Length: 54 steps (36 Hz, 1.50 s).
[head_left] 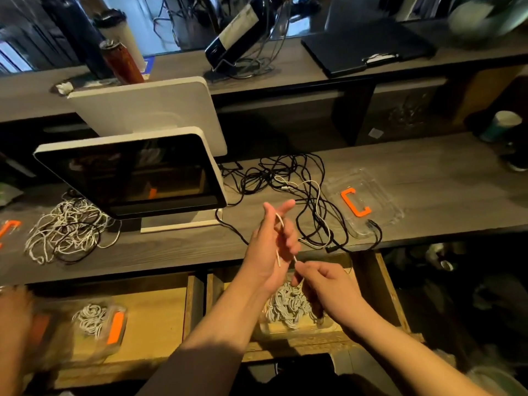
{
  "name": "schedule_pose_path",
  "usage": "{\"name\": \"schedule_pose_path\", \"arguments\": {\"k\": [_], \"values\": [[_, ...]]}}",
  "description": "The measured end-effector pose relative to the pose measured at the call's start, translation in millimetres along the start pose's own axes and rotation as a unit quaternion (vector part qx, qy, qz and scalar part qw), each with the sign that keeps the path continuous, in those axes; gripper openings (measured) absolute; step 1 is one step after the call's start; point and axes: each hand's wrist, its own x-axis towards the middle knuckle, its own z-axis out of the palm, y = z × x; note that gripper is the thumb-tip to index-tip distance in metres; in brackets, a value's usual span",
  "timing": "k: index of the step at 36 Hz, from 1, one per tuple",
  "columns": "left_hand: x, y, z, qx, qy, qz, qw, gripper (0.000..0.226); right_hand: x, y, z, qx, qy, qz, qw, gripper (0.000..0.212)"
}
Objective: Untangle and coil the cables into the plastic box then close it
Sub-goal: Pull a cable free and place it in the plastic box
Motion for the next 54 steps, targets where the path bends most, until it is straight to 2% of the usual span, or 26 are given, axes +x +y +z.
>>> {"name": "schedule_pose_path", "arguments": {"k": [7, 17, 23, 26, 30, 33, 37, 40, 43, 45, 47, 50, 52, 54], "values": [[0.8, -1.8, -4.1, 0.049, 0.011, -0.011, 0.999, 0.051, -1.0, 5.8, 8.0, -0.044, 0.021, 0.019, 0.999, 0.041], [0.5, -0.9, -10.5, 0.044, 0.021, -0.035, 0.998, 0.059, -3.9, 9.3, 17.6, -0.075, 0.02, 0.034, 0.996, 0.042], [3.2, -0.9, -12.5, 0.065, 0.007, -0.032, 0.997, 0.064, -7.4, 10.2, 27.2, -0.123, 0.014, 0.039, 0.992, 0.036], [4.9, -3.4, -12.1, 0.112, 0.0, -0.027, 0.993, 0.069, -14.2, 8.6, 33.8, -0.203, 0.0, 0.023, 0.979, 0.031], [4.8, -5.9, -10.2, 0.261, -0.025, -0.02, 0.965, 0.072, -18.2, -2.6, 36.5, -0.349, 0.002, -0.07, 0.934, 0.022], [5.4, -6.8, -9.1, 0.353, -0.056, -0.036, 0.933, 0.08, -17.8, -17.0, 27.6, -0.356, 0.031, -0.116, 0.927, 0.017], [5.0, -4.4, -10.2, 0.391, -0.113, -0.108, 0.907, 0.091, -15.3, -34.2, 5.8, -0.354, 0.033, -0.144, 0.923, 0.014], [-0.4, -4.8, -10.2, 0.381, -0.153, -0.177, 0.895, 0.085, -10.1, -42.9, -12.8, -0.366, 0.038, -0.167, 0.915, 0.01], [-5.5, -10.3, -11.3, 0.377, -0.163, -0.21, 0.887, 0.078, -5.6, -49.4, -27.9, -0.363, 0.065, -0.198, 0.908, 0.009], [-9.5, -11.2, -11.3, 0.345, -0.191, -0.258, 0.882, 0.079, -3.3, -51.8, -33.7, -0.366, 0.062, -0.217, 0.903, 0.007], [-11.4, -6.4, -11.6, 0.319, -0.218, -0.301, 0.872, 0.077, -0.6, -51.9, -37.9, -0.366, 0.054, -0.229, 0.901, 0.013], [-10.1, 2.4, -11.9, 0.345, -0.277, -0.287, 0.85, 0.043, 4.2, -51.2, -45.1, -0.349, 0.043, -0.224, 0.909, 0.011], [-11.8, 7.3, -11.9, 0.36, -0.309, -0.271, 0.838, 0.036, 6.1, -51.0, -49.7, -0.329, 0.04, -0.225, 0.916, 0.007], [-14.2, 11.3, -10.5, 0.371, -0.307, -0.254, 0.839, 0.037, 7.1, -50.6, -52.4, -0.313, 0.039, -0.228, 0.921, 0.005]]}}
